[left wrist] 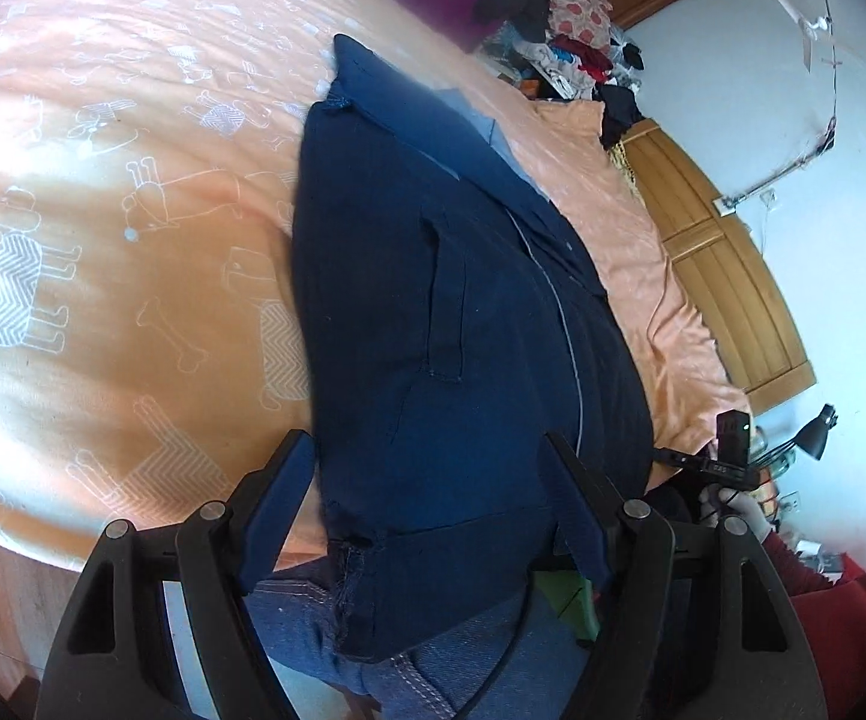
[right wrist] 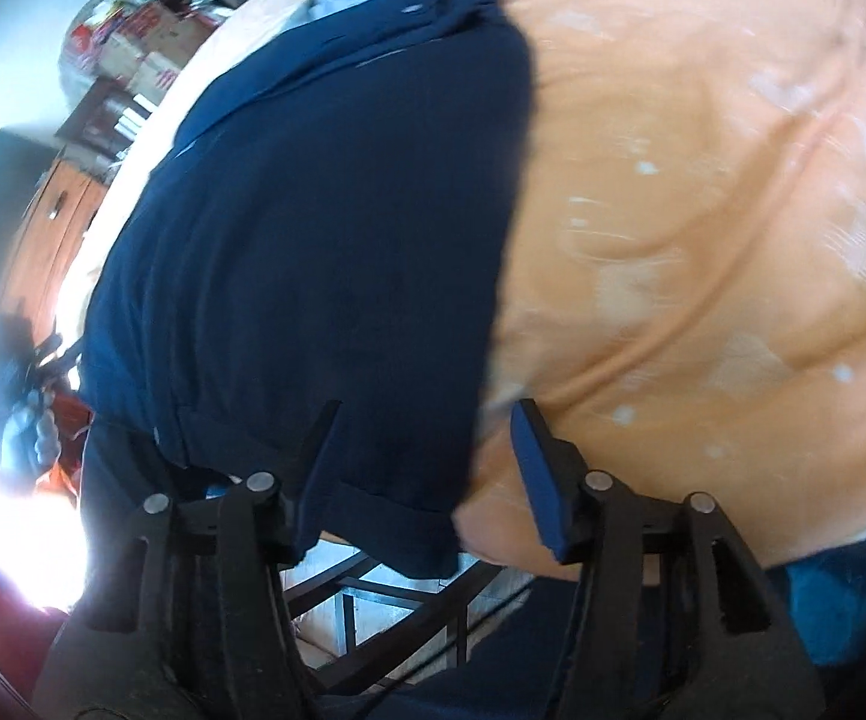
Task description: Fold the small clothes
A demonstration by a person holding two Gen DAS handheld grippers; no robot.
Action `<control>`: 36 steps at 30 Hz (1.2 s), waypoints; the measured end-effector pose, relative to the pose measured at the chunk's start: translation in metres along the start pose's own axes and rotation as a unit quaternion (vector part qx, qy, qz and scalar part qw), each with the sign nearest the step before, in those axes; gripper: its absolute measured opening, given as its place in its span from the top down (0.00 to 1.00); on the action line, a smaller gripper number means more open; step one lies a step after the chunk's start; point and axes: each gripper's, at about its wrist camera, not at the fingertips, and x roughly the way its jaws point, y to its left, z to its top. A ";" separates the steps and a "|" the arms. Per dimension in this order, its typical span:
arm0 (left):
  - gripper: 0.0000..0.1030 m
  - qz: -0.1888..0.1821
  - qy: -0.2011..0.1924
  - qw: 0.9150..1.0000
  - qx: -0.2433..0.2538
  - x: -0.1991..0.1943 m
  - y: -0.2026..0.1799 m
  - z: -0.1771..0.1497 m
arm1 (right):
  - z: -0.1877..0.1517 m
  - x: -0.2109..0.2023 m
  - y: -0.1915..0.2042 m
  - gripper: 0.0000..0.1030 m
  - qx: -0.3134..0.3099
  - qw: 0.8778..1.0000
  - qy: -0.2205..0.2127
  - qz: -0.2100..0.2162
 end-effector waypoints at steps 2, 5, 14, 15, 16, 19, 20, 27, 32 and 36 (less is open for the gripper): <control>0.25 0.008 0.000 1.000 0.006 0.002 -0.001 0.004 | 0.000 0.007 0.000 0.48 -0.001 1.000 0.006 -0.001; 0.26 0.014 -0.001 1.000 0.007 0.000 0.005 0.004 | -0.001 0.016 -0.005 0.47 0.009 1.000 0.018 -0.003; 0.48 0.021 0.040 0.999 0.028 0.014 0.007 0.005 | -0.006 0.022 0.001 0.56 0.020 0.998 0.037 0.047; 0.53 0.017 0.043 0.999 0.027 0.015 0.009 0.004 | -0.006 0.022 -0.001 0.56 0.022 0.998 0.037 0.048; 0.59 0.016 0.046 0.999 0.024 0.015 0.010 0.003 | -0.007 0.022 -0.002 0.56 0.023 0.998 0.038 0.048; 0.64 0.017 0.049 0.999 0.014 0.017 0.014 -0.001 | -0.006 0.025 0.000 0.56 0.025 0.998 0.041 0.046; 0.64 0.017 0.050 0.999 0.013 0.018 0.015 -0.003 | -0.006 0.024 -0.002 0.58 0.025 0.998 0.043 0.045; 0.85 -0.075 0.017 0.996 -0.038 0.013 0.015 -0.008 | 0.000 -0.004 0.001 0.97 0.049 0.994 -0.004 0.095; 0.85 -0.138 -0.052 0.988 -0.042 -0.013 -0.008 0.016 | 0.010 -0.034 -0.001 0.98 0.097 0.978 -0.051 0.175; 0.85 -0.189 -0.109 0.975 -0.041 -0.039 -0.026 0.050 | 0.035 -0.062 0.000 0.98 0.118 0.963 -0.095 0.222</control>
